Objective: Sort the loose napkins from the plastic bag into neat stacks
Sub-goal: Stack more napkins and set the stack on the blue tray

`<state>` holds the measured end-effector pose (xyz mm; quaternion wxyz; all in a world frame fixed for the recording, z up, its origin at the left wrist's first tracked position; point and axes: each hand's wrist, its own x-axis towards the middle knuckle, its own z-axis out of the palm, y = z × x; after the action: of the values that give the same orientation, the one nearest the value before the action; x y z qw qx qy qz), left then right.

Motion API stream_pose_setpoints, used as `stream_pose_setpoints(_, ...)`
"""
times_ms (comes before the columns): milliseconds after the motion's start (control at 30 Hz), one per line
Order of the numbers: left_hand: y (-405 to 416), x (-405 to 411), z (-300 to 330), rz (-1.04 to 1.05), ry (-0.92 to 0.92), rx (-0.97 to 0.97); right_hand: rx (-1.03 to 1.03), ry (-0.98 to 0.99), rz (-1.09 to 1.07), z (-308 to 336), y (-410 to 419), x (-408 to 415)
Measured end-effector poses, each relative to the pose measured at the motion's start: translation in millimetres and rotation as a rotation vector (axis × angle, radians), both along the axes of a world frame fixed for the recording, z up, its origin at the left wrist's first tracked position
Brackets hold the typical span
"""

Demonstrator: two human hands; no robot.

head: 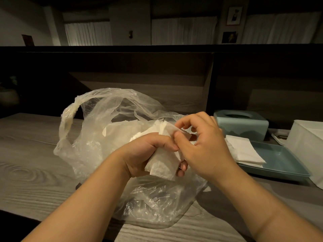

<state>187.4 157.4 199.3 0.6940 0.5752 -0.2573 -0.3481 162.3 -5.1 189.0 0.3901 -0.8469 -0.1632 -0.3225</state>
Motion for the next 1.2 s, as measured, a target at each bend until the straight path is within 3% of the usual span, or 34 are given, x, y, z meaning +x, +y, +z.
stream_pose_setpoints(233, 2.2, 4.5, -5.3, -0.023, 0.046, -0.026, 0.142, 0.025, 0.075, -0.4, -1.7, 2.8)
stream_pose_setpoints(467, 2.1, 4.2, -4.6, -0.032, 0.010, -0.020, 0.070, 0.003, 0.110, -2.3, -0.3, 3.3)
stream_pose_setpoints(633, 2.2, 4.6, -4.7, -0.078, -0.009, -0.034, 0.021, 0.094, 0.125, -0.3, -2.9, 3.4)
stream_pose_setpoints(867, 6.7, 7.2, -1.8, -0.110, -0.035, -0.048, 0.354, 0.223, 0.270, 4.7, -0.8, -1.8)
stream_pose_setpoints(967, 11.3, 11.3, 2.8, -0.004, 0.069, -0.255, 0.601, 0.393, 0.377, 6.2, 3.7, -2.1)
stream_pose_setpoints(1067, 15.0, 17.1, 4.2, 0.181, 0.162, -0.469, 0.453, 0.456, 0.276, -3.8, 2.2, 6.3)
stream_pose_setpoints(1200, 16.6, 20.7, 4.7, 0.308, 0.238, -0.574, 0.084, 0.374, 0.163, -13.7, -0.7, 9.1)
